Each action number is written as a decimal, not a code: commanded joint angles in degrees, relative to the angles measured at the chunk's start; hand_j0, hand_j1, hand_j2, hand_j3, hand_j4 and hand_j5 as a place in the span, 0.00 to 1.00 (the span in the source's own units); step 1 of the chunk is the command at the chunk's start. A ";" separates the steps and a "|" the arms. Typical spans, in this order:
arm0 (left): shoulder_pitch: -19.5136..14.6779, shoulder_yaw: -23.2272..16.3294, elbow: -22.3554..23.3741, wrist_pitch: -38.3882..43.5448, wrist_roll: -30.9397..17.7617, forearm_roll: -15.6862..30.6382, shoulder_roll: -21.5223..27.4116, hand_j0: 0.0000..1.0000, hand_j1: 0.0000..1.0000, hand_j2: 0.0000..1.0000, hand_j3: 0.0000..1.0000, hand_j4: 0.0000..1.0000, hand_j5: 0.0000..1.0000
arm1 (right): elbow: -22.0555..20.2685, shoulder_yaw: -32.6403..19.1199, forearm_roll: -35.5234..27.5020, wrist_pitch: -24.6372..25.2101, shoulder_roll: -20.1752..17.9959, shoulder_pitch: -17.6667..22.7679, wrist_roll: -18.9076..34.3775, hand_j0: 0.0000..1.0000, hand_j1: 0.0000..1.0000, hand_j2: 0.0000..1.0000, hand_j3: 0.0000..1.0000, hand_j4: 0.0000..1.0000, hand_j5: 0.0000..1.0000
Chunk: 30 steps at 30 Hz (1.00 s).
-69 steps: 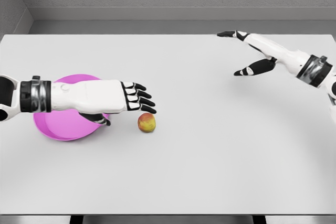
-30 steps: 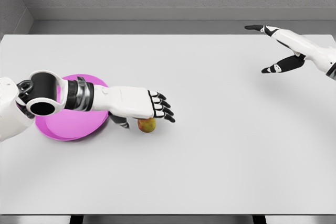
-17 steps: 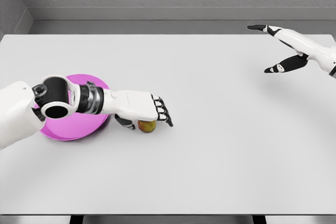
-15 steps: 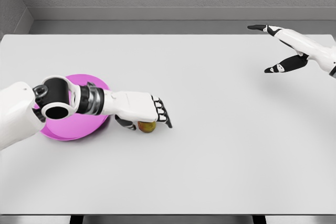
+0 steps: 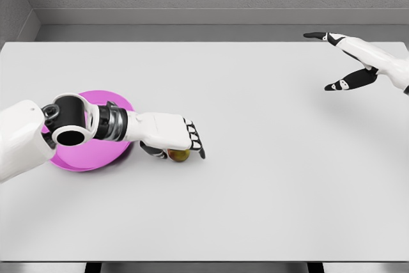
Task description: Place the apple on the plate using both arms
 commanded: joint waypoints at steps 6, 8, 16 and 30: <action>0.09 -0.13 0.08 -0.18 0.01 0.11 0.05 0.73 0.73 0.73 0.73 0.73 0.73 | -0.39 -0.07 -0.50 0.16 -0.82 0.00 -0.03 1.00 1.00 1.00 1.00 1.00 1.00; 0.09 -0.22 -0.01 -0.27 0.01 0.11 0.05 0.71 0.71 0.71 0.71 0.71 0.71 | -0.39 0.02 -0.41 0.16 -0.73 0.00 -0.03 1.00 1.00 1.00 1.00 1.00 1.00; 0.00 -1.01 -0.01 -1.59 0.01 -0.95 0.05 0.55 0.55 0.55 0.55 0.55 0.55 | -0.39 0.02 -0.41 0.16 -0.73 0.00 -0.03 1.00 1.00 1.00 1.00 1.00 1.00; -1.32 -0.84 -0.10 -5.63 0.19 -0.51 0.84 0.44 0.44 0.44 0.44 0.44 0.44 | -0.39 0.11 -0.41 0.16 -0.73 -0.09 -0.03 1.00 1.00 1.00 1.00 1.00 1.00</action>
